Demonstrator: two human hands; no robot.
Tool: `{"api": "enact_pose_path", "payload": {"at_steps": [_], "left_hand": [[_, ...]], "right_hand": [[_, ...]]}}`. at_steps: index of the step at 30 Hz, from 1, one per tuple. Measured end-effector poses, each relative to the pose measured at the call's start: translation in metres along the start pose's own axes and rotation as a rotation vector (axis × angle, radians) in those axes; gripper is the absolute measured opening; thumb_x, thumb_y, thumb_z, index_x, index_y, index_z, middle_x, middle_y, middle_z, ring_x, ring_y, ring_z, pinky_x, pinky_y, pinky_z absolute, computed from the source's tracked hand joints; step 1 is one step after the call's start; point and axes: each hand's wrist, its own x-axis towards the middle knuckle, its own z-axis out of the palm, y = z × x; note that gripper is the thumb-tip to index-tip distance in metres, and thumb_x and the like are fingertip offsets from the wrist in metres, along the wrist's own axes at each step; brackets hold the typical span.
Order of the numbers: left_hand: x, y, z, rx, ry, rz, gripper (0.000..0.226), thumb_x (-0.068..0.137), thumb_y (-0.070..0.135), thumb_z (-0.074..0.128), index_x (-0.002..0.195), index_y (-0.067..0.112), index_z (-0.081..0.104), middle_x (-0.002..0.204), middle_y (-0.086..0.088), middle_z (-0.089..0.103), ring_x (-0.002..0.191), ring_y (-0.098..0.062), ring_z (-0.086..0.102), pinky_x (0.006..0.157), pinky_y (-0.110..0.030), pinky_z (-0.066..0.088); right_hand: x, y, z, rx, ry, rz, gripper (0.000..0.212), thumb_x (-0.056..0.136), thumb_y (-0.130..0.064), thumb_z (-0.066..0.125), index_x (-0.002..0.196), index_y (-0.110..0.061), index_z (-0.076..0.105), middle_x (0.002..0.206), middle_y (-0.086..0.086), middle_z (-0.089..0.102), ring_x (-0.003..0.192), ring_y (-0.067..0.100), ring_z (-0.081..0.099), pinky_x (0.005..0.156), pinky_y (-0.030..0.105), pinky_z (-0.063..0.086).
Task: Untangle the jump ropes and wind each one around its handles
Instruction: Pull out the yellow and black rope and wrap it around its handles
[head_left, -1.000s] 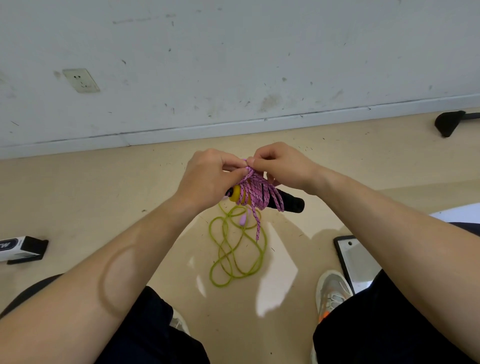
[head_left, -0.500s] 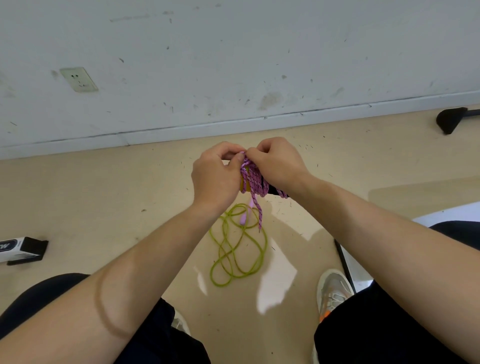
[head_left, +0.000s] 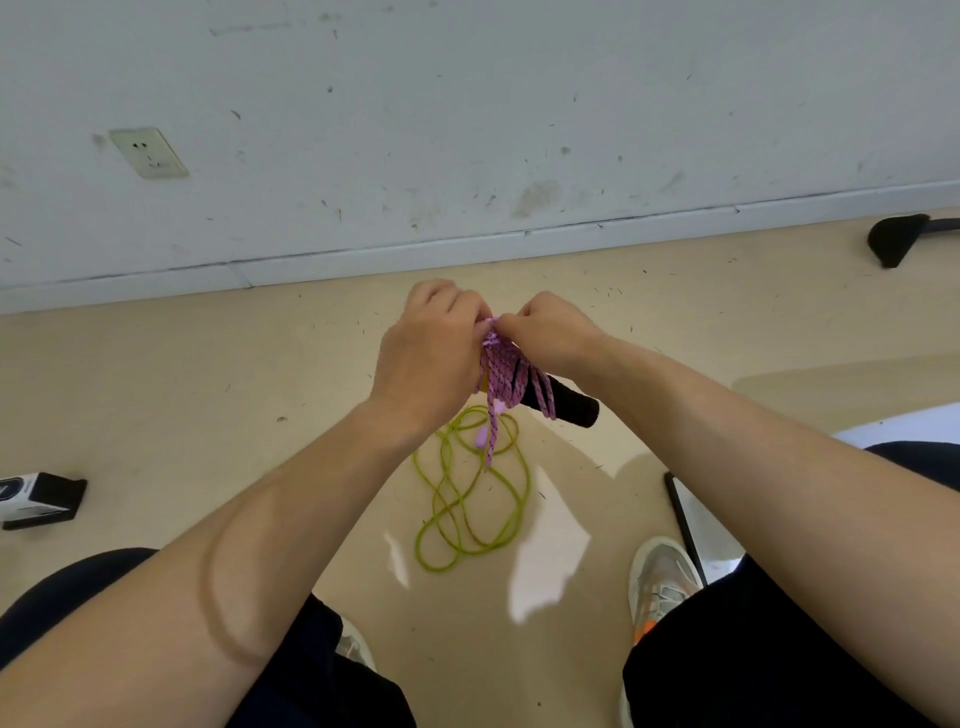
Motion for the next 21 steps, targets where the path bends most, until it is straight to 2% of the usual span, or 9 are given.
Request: {"api": "enact_pose_path", "payload": {"at_steps": [2, 5, 10, 12, 16, 19, 21], "left_hand": [[0.001, -0.007, 0.001, -0.059, -0.052, 0.111, 0.009, 0.097, 0.016, 0.057, 0.094, 0.012, 0.064, 0.098, -0.001, 0.063, 0.107, -0.023, 0.056, 0.074, -0.041, 0.053], [0.002, -0.011, 0.001, -0.096, -0.055, 0.143, 0.011, 0.097, 0.014, 0.054, 0.097, 0.011, 0.064, 0.101, -0.002, 0.062, 0.085, -0.024, 0.061, 0.067, -0.044, 0.052], [0.0, -0.011, 0.001, -0.072, 0.016, 0.136, 0.022, 0.099, 0.021, 0.045, 0.1, 0.013, 0.066, 0.108, -0.001, 0.065, 0.077, -0.026, 0.066, 0.059, -0.043, 0.053], [-0.001, -0.01, 0.002, -0.083, 0.035, 0.093, 0.021, 0.099, 0.021, 0.046, 0.1, 0.013, 0.065, 0.102, 0.0, 0.067, 0.076, -0.027, 0.065, 0.06, -0.044, 0.053], [0.0, -0.006, 0.005, -0.146, 0.068, -0.065, 0.016, 0.098, 0.021, 0.049, 0.098, 0.013, 0.063, 0.088, -0.001, 0.069, 0.074, -0.028, 0.063, 0.066, -0.046, 0.05], [0.0, -0.002, 0.006, -0.227, 0.068, -0.16, 0.013, 0.099, 0.019, 0.052, 0.1, 0.012, 0.062, 0.09, -0.001, 0.069, 0.08, -0.027, 0.063, 0.072, -0.043, 0.049], [-0.001, -0.002, 0.008, -0.264, 0.07, -0.199, 0.012, 0.1, 0.017, 0.052, 0.102, 0.011, 0.062, 0.092, -0.001, 0.069, 0.083, -0.026, 0.063, 0.074, -0.041, 0.048]], "right_hand": [[0.0, 0.002, 0.0, -0.009, -0.014, 0.006, 0.047, 0.096, -0.027, 0.055, 0.058, -0.015, 0.032, 0.057, 0.002, 0.029, 0.054, 0.02, 0.026, 0.05, 0.034, 0.019], [0.001, 0.004, 0.0, 0.022, -0.014, -0.014, 0.051, 0.098, -0.031, 0.055, 0.056, -0.016, 0.03, 0.056, 0.001, 0.027, 0.055, 0.02, 0.024, 0.051, 0.034, 0.018], [0.002, 0.005, 0.006, 0.014, 0.04, -0.107, 0.052, 0.1, -0.027, 0.049, 0.052, -0.017, 0.031, 0.051, 0.001, 0.027, 0.052, 0.021, 0.025, 0.052, 0.031, 0.022], [0.002, 0.006, 0.009, 0.021, 0.061, -0.104, 0.047, 0.098, -0.026, 0.048, 0.054, -0.014, 0.038, 0.049, 0.003, 0.033, 0.045, 0.02, 0.028, 0.048, 0.029, 0.027], [0.0, 0.01, 0.014, 0.063, 0.12, -0.109, 0.044, 0.092, -0.025, 0.05, 0.052, -0.008, 0.044, 0.047, 0.004, 0.04, 0.047, 0.019, 0.033, 0.047, 0.029, 0.03], [0.001, 0.013, 0.019, 0.066, 0.196, -0.123, 0.042, 0.088, -0.024, 0.052, 0.06, 0.007, 0.051, 0.054, 0.01, 0.043, 0.053, 0.021, 0.035, 0.05, 0.034, 0.034], [0.002, 0.015, 0.023, 0.069, 0.239, -0.128, 0.041, 0.085, -0.021, 0.053, 0.058, 0.009, 0.048, 0.052, 0.012, 0.038, 0.052, 0.023, 0.032, 0.05, 0.035, 0.032]]}}
